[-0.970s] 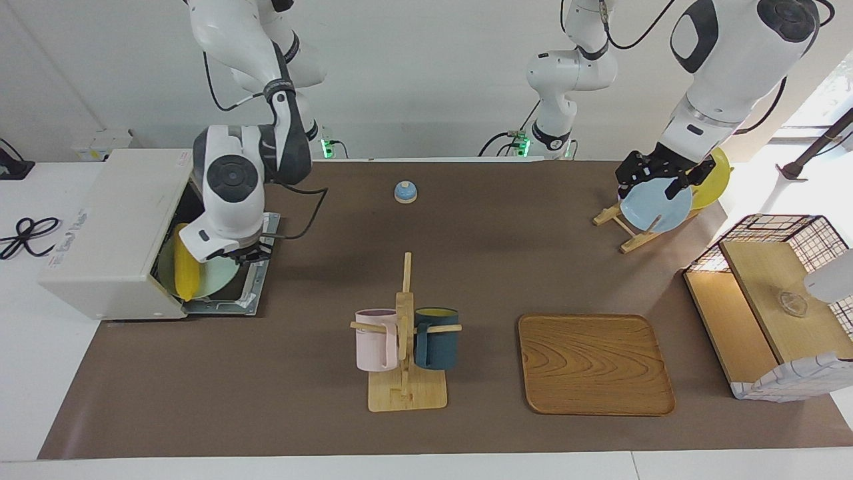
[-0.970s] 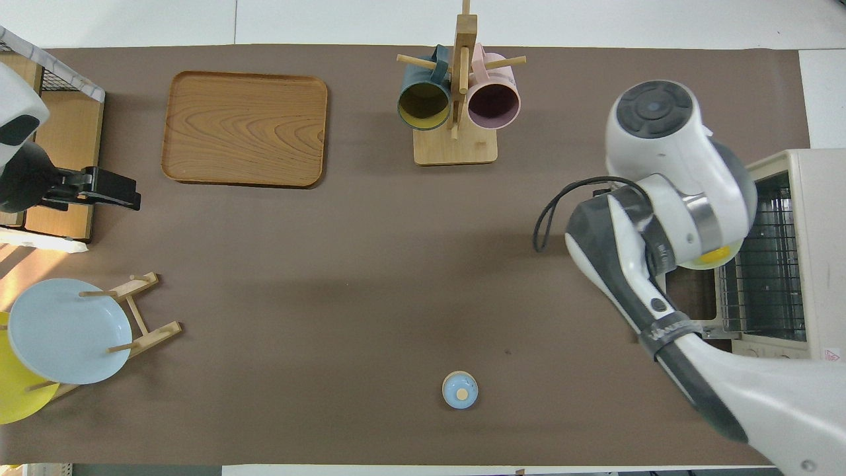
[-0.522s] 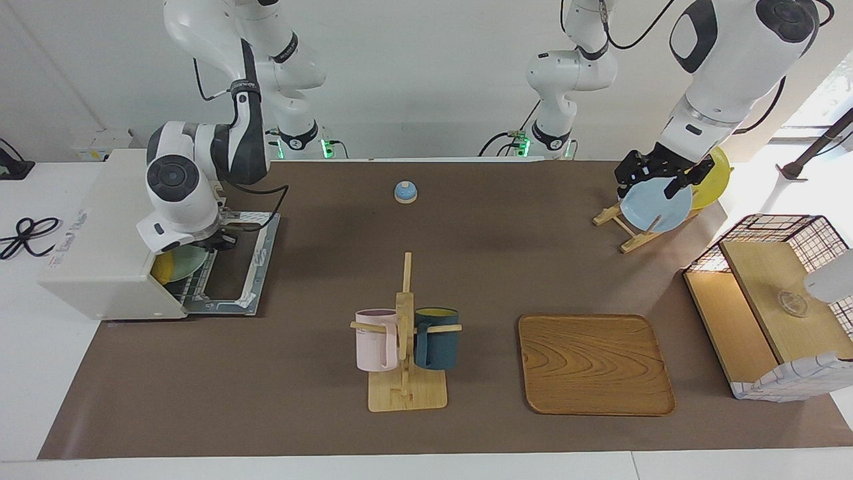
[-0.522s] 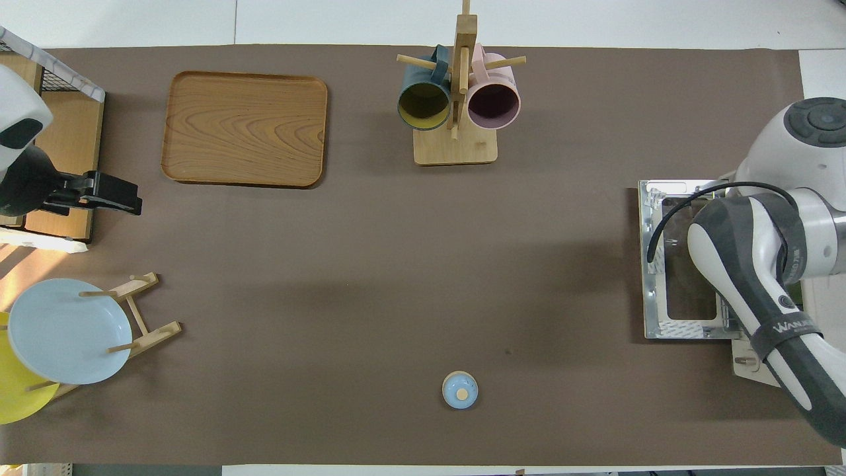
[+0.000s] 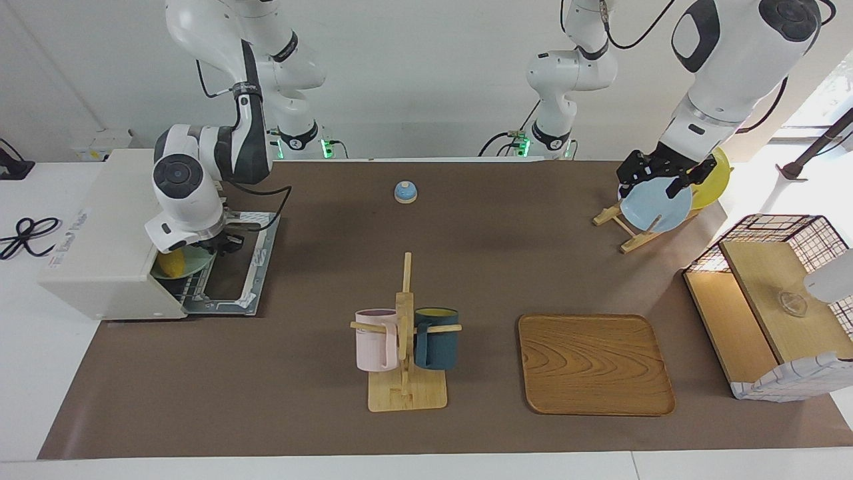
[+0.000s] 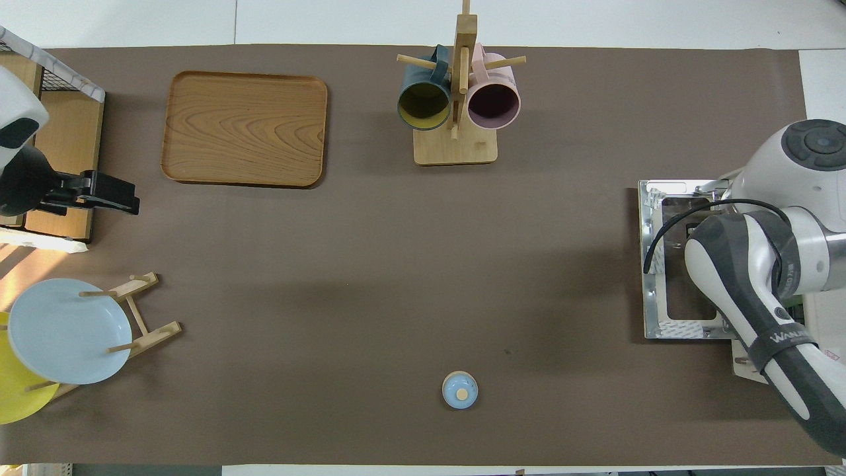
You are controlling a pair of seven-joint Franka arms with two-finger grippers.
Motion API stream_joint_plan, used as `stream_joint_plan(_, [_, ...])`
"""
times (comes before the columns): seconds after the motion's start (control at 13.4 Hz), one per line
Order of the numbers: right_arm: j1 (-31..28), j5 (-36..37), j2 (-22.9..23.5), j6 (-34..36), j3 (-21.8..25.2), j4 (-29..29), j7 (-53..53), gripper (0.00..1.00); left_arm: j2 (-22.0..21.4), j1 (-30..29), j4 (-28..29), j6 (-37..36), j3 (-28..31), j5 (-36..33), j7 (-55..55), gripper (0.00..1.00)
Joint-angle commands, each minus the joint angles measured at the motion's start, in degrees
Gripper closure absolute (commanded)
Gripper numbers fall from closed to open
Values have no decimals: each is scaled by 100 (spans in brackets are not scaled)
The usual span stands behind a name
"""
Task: Put corn in oven
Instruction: 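Slide the plate into the oven with the right gripper and release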
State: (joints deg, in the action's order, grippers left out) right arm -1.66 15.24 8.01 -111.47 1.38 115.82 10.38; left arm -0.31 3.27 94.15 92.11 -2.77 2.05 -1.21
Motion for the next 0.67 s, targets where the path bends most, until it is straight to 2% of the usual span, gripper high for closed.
stream_joint_plan(0.0, [226,-214,-229,334,-50,-198,-107,49,-83,-28,25,-53,-31,-109,-2,0])
stream_joint_plan(0.15, [455,-371,-177,495,-50,-419,-46,50,-83,-45,25,-53,-31,-109,-2,0])
stream_joint_plan(0.22, [473,-599,-176,373,-50,-376,42,60,-83,-45,25,-53,-31,-109,-2,0])
stream_joint_plan(0.37, [736,-960,-246,-266,-50,96,139,100,-83,-37,25,-44,-31,-109,-2,0])
stream_joint_plan(0.6, [781,-979,-151,-1401,-50,827,306,100,-83,-45,25,-53,-31,-109,-2,0])
